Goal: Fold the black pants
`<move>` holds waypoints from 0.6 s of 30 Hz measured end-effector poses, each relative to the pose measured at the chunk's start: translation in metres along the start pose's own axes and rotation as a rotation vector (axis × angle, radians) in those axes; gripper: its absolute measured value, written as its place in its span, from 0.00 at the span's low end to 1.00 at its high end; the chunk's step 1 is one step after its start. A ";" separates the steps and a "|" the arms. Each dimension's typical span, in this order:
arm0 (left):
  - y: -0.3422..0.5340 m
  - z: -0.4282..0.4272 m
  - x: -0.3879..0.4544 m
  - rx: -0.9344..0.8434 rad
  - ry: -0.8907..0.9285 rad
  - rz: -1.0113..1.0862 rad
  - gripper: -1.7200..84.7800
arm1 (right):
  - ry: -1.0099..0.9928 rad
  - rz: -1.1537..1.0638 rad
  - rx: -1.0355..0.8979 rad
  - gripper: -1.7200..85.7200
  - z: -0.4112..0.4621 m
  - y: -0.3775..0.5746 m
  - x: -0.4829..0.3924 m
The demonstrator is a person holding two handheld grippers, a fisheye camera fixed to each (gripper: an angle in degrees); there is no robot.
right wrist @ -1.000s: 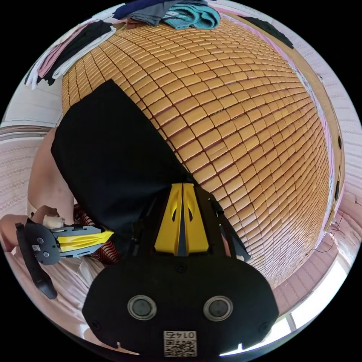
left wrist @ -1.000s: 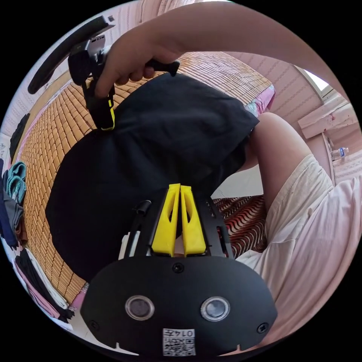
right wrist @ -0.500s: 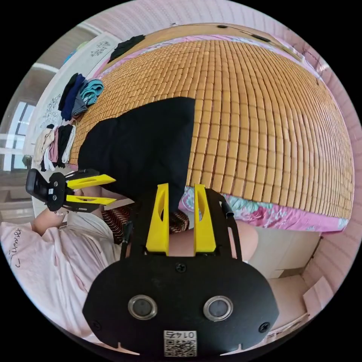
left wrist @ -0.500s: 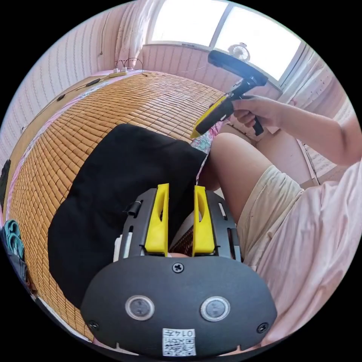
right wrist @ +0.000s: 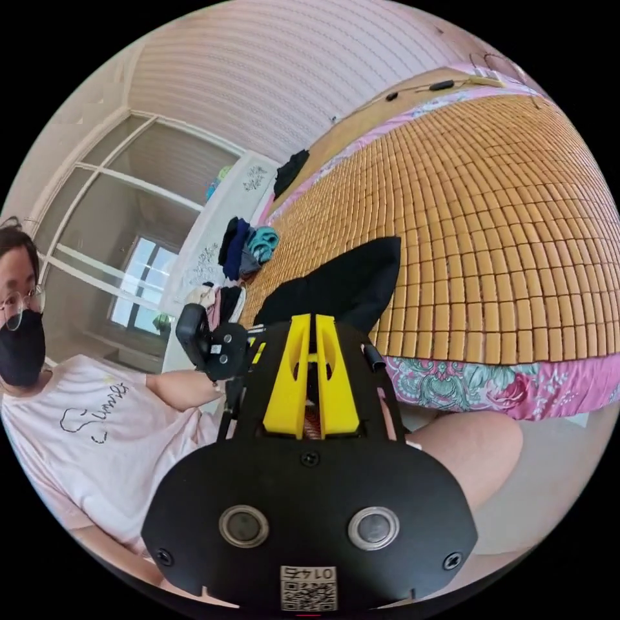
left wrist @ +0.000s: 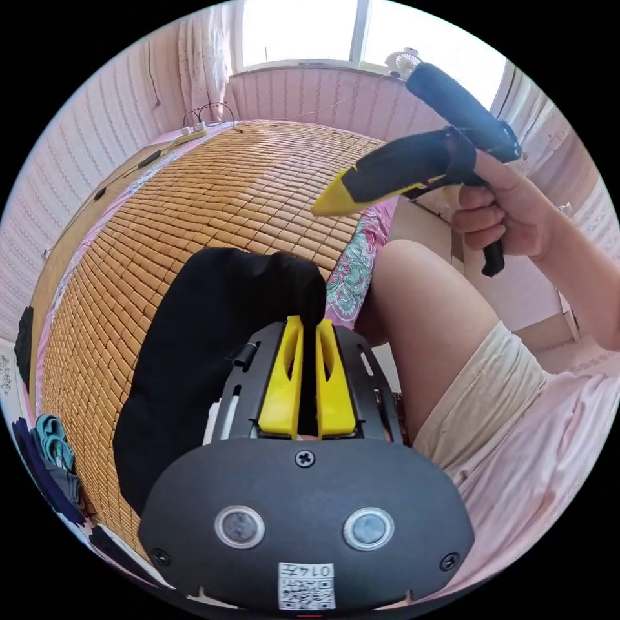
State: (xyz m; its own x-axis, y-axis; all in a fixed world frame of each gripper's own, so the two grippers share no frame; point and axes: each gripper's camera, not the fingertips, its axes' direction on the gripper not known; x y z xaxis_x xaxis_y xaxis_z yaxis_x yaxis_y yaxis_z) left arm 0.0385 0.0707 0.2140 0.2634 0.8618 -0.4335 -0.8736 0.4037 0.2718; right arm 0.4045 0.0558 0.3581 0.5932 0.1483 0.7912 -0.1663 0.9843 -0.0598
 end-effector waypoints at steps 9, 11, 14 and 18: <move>0.017 -0.025 0.018 0.034 -0.017 0.089 0.04 | -0.130 0.371 -0.086 0.11 0.080 -0.013 0.118; 0.015 -0.030 0.016 0.073 -0.026 0.085 0.04 | -0.193 0.347 -0.010 0.05 0.059 -0.020 0.122; -0.003 -0.039 0.008 0.199 0.050 0.075 0.05 | -0.168 0.235 0.052 0.04 0.009 -0.035 0.109; -0.034 -0.048 -0.007 0.396 0.121 0.016 0.05 | -0.076 0.142 0.148 0.03 -0.055 -0.056 0.087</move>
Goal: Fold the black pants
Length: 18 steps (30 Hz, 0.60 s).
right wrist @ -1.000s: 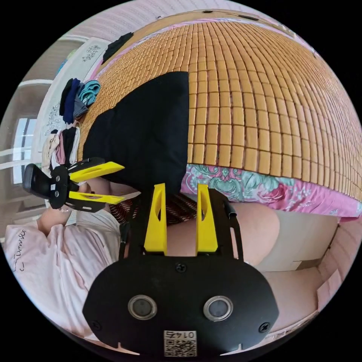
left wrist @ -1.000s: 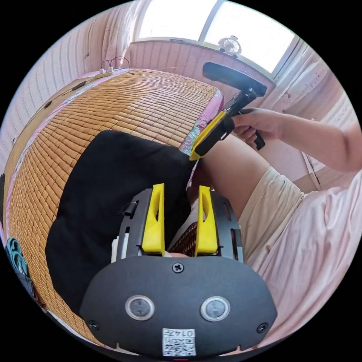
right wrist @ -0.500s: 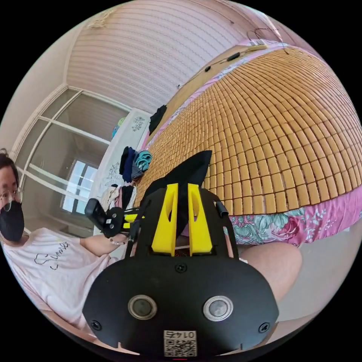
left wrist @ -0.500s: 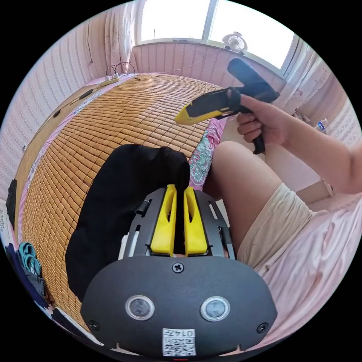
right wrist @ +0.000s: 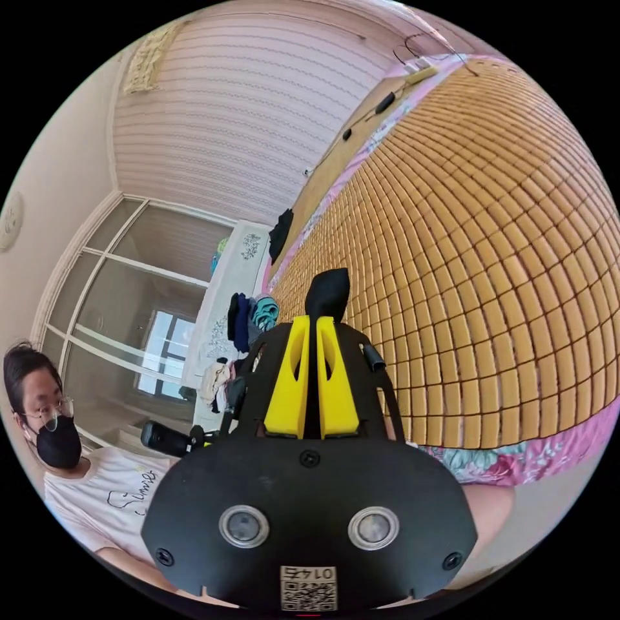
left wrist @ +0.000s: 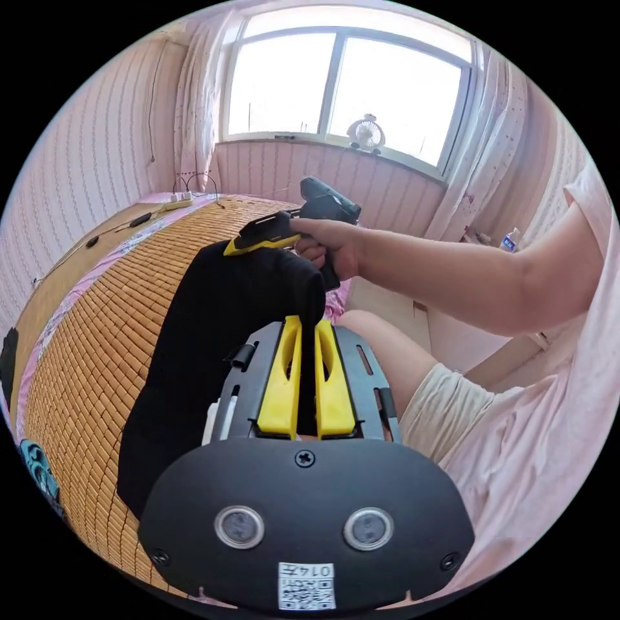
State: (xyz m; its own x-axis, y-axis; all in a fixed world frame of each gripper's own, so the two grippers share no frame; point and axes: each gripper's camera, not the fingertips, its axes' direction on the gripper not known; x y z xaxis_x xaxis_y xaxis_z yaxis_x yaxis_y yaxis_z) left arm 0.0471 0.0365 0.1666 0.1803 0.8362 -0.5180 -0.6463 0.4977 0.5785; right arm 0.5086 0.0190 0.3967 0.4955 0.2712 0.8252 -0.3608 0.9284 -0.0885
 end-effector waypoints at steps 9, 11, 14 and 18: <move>0.067 -0.040 -0.052 -0.058 -0.104 -0.266 0.07 | 0.005 -0.315 -0.353 0.06 0.130 0.006 -0.115; 0.095 -0.036 -0.063 -0.170 -0.130 -0.346 0.09 | 0.072 -0.374 -0.500 0.09 0.189 0.036 -0.125; 0.124 -0.034 -0.078 -0.270 -0.146 -0.476 0.10 | 0.188 -0.428 -0.499 0.09 0.191 0.068 -0.123; 0.124 -0.035 -0.092 -0.227 -0.165 -0.552 0.09 | 0.339 -0.493 -0.543 0.07 0.160 0.116 -0.120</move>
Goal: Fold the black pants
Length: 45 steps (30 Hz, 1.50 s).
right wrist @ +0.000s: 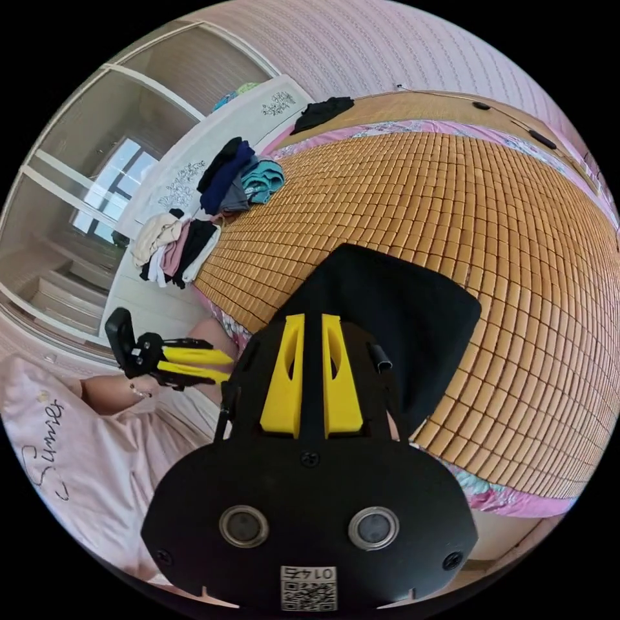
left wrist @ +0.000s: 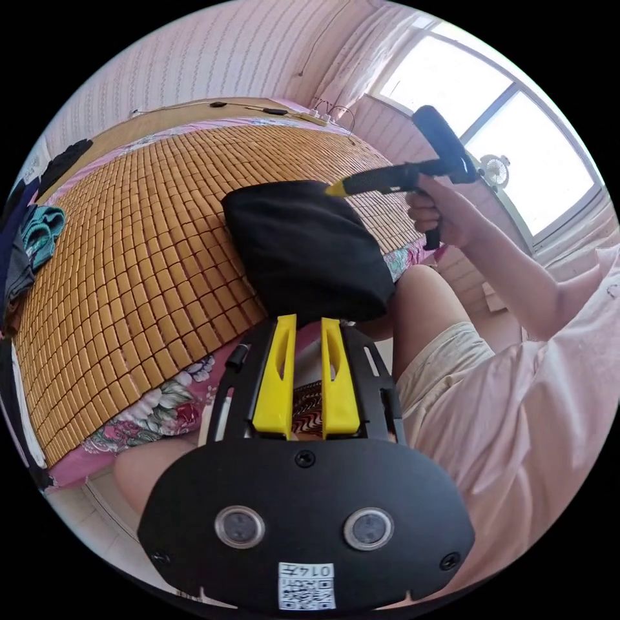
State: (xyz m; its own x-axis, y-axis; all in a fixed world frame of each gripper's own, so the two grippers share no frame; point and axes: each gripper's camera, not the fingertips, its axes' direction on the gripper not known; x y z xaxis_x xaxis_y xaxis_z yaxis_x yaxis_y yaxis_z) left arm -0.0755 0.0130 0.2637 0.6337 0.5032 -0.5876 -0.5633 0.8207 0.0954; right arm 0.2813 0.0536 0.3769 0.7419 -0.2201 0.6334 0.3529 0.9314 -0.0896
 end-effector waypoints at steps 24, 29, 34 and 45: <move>-0.146 0.134 0.036 -0.289 0.032 -0.101 0.17 | -0.054 0.384 0.005 0.17 -0.006 0.119 0.091; -0.185 0.155 0.072 -0.339 -0.036 0.025 0.09 | -0.185 0.432 0.099 0.07 -0.018 0.146 0.111; -0.275 0.181 0.140 -0.319 -0.107 0.192 0.03 | -0.244 0.524 0.284 0.05 -0.063 0.194 0.152; -0.495 0.368 0.454 -0.345 -0.053 0.822 0.05 | 0.063 0.962 0.784 0.05 -0.226 0.409 0.274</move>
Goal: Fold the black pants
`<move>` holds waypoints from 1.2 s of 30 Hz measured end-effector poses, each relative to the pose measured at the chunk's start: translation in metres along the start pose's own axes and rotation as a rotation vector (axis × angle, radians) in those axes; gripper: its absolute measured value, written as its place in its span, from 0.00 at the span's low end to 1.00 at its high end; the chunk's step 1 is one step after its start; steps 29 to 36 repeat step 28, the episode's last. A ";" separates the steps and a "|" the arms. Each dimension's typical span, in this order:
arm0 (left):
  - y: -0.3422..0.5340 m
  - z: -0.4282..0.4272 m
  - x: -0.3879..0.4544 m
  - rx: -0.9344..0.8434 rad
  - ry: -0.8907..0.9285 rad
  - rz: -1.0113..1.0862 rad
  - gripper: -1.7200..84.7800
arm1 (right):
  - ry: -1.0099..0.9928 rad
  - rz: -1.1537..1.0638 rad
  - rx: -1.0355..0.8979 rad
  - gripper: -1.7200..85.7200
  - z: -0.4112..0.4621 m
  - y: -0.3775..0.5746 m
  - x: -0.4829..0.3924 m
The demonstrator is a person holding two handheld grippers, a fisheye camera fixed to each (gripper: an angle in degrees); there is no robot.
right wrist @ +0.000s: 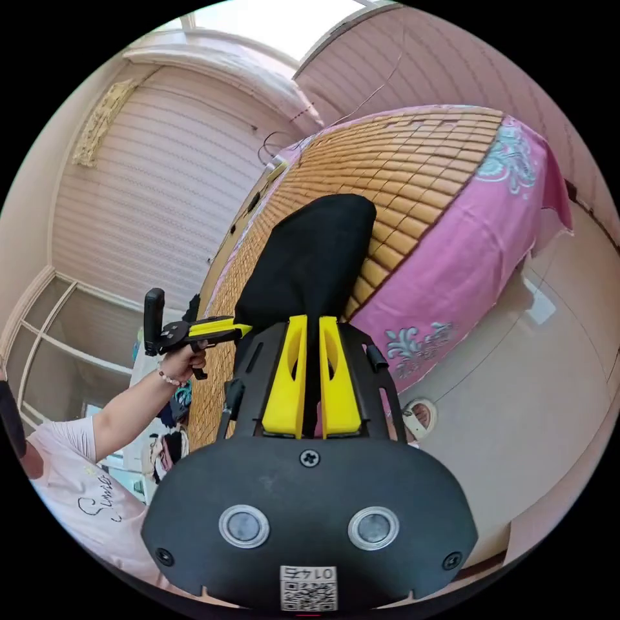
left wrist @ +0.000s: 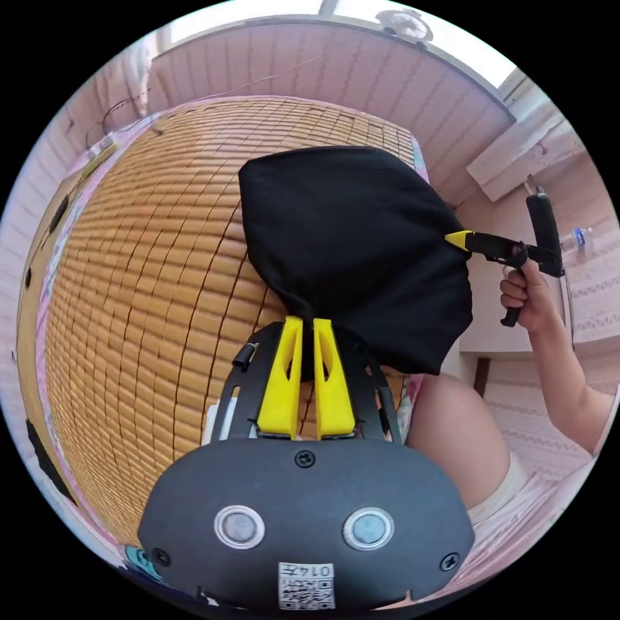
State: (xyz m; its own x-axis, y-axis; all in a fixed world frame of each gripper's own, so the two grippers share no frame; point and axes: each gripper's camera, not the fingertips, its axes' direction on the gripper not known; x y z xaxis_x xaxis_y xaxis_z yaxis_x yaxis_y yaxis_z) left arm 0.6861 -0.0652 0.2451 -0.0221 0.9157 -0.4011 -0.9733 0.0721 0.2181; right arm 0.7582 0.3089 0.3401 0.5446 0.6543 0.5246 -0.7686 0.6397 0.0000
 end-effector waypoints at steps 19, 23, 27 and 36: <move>0.081 -0.145 0.128 -0.001 -0.397 0.212 0.10 | 0.363 -0.137 0.088 0.12 -0.050 0.076 -0.097; 0.174 -0.199 0.141 -0.002 -0.401 0.102 0.11 | 0.322 -0.435 -0.114 0.13 -0.011 0.159 -0.218; 0.300 -0.273 0.156 0.064 -0.474 -0.077 0.12 | 0.204 -0.660 -0.211 0.13 0.018 0.208 -0.325; 0.338 -0.294 0.160 0.082 -0.502 -0.134 0.12 | 0.179 -0.742 -0.234 0.13 0.028 0.223 -0.363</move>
